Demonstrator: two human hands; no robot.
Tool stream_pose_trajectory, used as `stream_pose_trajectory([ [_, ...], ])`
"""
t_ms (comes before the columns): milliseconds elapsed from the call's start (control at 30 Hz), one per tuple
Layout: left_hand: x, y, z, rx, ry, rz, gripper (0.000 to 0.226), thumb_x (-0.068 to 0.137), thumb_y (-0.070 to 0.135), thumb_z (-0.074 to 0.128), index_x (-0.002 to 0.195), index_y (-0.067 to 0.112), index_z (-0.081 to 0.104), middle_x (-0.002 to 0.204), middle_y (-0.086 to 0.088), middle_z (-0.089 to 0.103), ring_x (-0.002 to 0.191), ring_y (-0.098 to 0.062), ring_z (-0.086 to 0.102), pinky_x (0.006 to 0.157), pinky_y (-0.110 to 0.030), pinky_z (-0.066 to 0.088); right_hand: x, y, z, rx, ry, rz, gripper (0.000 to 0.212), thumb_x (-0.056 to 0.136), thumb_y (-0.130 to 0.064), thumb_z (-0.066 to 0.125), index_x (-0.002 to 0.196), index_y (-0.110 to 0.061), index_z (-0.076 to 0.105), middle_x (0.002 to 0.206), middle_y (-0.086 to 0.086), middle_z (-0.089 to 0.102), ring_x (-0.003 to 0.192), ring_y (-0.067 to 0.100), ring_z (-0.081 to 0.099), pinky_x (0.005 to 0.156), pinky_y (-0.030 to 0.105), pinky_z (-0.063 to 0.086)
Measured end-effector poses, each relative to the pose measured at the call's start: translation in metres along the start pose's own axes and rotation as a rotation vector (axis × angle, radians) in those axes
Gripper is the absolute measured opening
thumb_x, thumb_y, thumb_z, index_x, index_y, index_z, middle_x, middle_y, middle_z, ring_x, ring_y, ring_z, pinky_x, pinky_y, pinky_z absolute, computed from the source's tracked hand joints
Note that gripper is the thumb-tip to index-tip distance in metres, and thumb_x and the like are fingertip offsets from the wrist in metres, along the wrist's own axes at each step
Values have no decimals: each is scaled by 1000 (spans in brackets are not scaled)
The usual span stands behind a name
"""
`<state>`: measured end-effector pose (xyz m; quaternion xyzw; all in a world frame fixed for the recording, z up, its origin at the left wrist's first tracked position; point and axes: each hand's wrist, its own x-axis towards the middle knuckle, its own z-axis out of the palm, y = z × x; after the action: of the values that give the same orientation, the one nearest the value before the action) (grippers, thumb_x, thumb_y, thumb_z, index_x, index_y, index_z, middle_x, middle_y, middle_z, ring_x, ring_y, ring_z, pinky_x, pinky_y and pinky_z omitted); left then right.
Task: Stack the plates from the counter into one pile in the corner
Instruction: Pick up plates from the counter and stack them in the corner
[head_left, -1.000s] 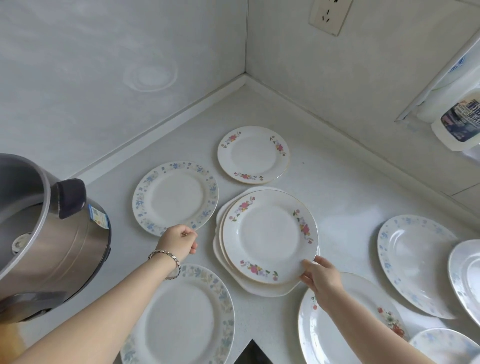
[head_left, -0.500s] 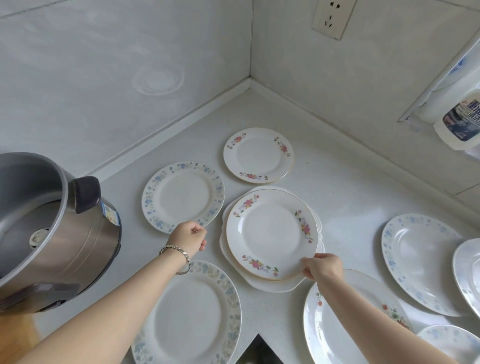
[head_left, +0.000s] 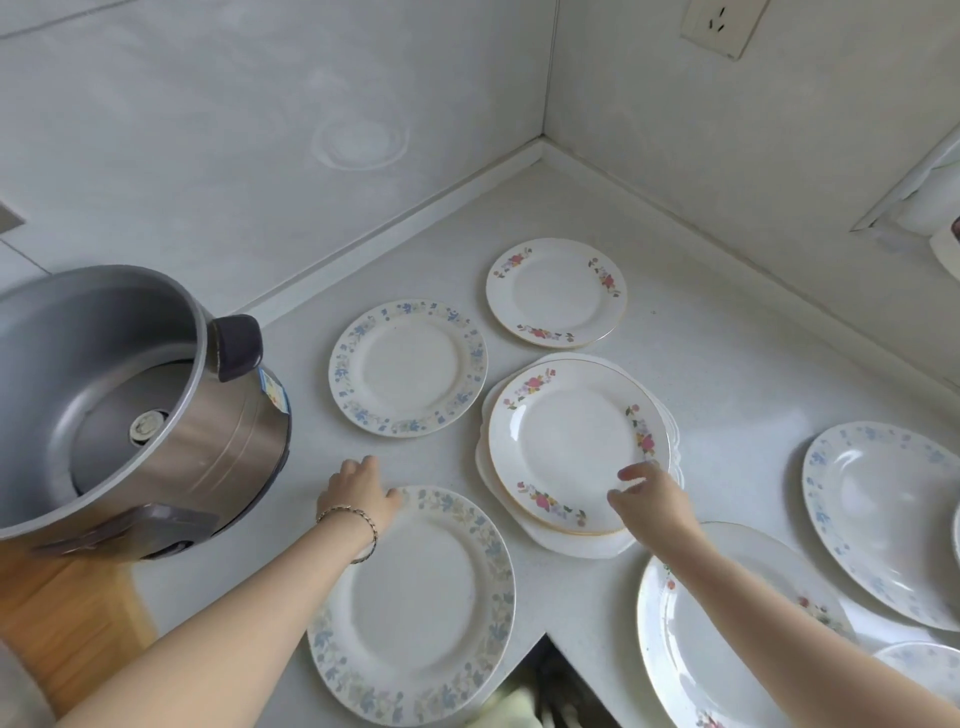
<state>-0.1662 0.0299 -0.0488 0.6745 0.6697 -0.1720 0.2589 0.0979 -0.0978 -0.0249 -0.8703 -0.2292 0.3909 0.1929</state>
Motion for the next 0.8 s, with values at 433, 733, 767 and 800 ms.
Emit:
stream_pose_trajectory([
  [433,-7,-62,27,-543,9,-33,40,94,27,51,59,13,37,56,-2,37,56,-18,34,52,-28,27,-6,26,2,147,-111,20,17,83,-1,50,94,-9,60,70,5,61,67,20,59,69,32,49],
  [733,-30,-43,-4,-748,221,-8,37,92,25,54,61,7,44,59,-6,42,62,-22,38,53,-27,28,6,39,-27,18,8,-47,17,84,-2,49,92,-14,59,66,3,59,54,20,52,45,24,39],
  [767,-33,-36,-10,-790,244,-18,36,92,27,53,64,6,45,59,-5,40,61,-22,38,52,-27,28,7,39,-32,15,21,-52,17,84,-2,49,93,-13,59,66,3,59,52,19,51,44,24,39],
  [800,-36,-28,-16,-847,261,-28,34,92,30,52,70,5,48,61,-6,41,60,-22,39,51,-27,28,9,40,-38,11,34,-53,18,84,-2,49,93,-13,59,66,3,59,52,19,51,44,24,38],
])
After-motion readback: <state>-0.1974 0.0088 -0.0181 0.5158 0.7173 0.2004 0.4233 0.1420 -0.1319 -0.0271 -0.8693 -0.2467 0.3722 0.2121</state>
